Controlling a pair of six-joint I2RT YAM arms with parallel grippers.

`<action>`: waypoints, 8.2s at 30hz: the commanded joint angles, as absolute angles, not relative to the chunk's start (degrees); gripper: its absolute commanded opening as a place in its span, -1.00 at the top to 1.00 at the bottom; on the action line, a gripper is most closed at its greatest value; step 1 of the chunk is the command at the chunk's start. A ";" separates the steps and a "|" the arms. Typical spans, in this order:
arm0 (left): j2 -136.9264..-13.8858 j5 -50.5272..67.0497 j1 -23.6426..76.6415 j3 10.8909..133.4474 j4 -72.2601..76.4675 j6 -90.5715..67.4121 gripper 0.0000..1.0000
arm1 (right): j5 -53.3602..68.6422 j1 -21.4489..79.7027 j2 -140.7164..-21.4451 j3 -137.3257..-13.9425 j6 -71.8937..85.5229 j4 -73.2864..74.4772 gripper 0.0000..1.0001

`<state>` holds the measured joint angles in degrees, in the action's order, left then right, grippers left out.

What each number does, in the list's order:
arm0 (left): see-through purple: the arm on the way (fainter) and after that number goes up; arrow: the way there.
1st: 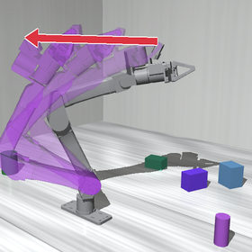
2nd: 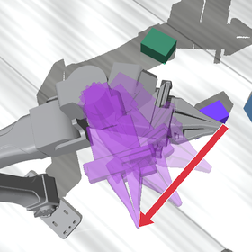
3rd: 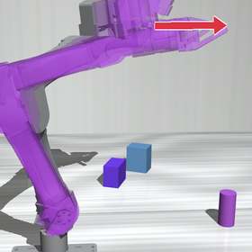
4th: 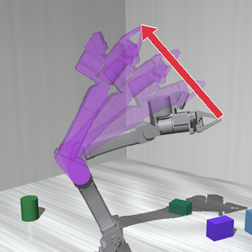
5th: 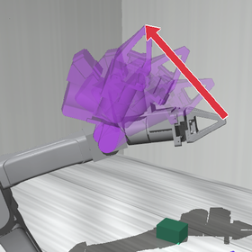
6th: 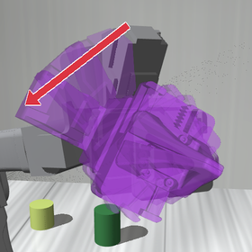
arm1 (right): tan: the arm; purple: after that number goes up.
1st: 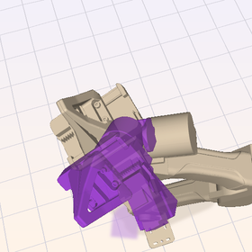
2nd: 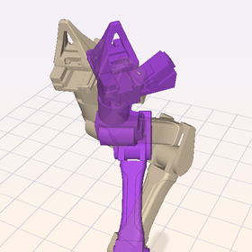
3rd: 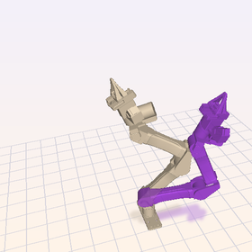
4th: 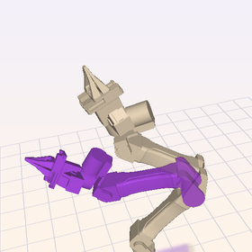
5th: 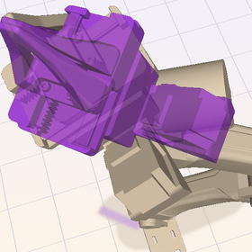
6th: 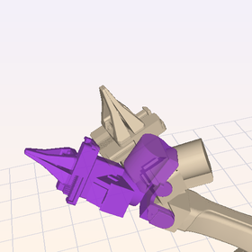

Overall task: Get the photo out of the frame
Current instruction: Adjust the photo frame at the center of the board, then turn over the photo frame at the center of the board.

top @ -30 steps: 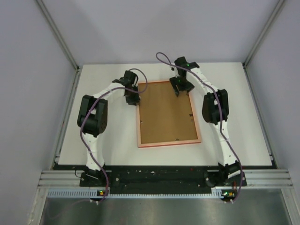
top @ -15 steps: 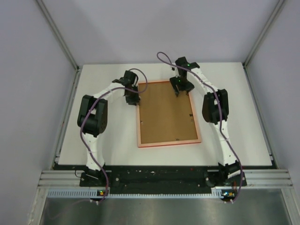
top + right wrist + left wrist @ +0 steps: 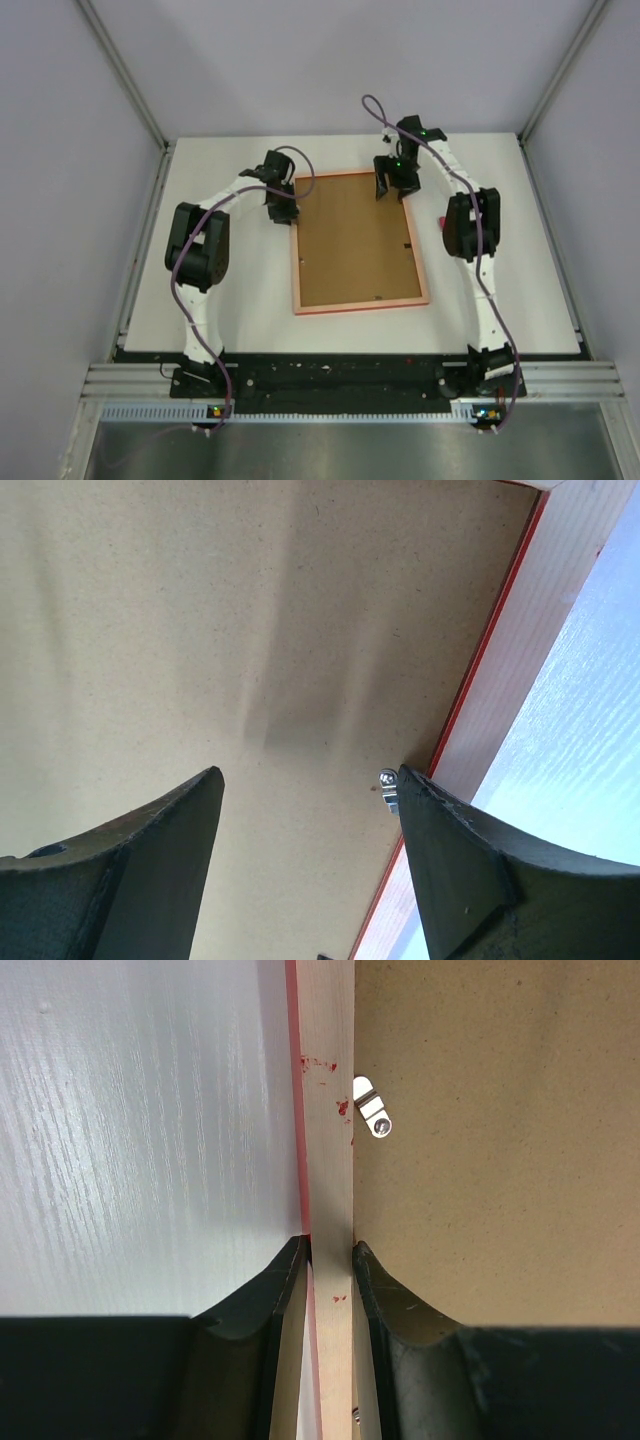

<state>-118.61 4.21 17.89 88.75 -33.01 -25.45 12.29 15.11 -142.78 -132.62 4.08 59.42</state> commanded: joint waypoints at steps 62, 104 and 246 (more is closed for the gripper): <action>-111.18 16.70 10.81 92.72 -31.99 -26.02 0.46 | -4.32 45.00 -90.97 -73.67 -20.80 32.43 -0.68; -107.84 31.20 5.28 83.59 -31.73 -17.23 0.42 | 10.82 60.38 -108.28 -73.83 -33.40 33.49 0.07; -67.50 -3.96 36.83 44.11 -4.47 68.31 1.00 | 31.73 23.48 -84.23 -93.82 -52.01 52.31 -0.82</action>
<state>-69.10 -2.37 36.99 41.93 -4.91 75.02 36.05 26.09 -96.71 -103.35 -37.39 55.59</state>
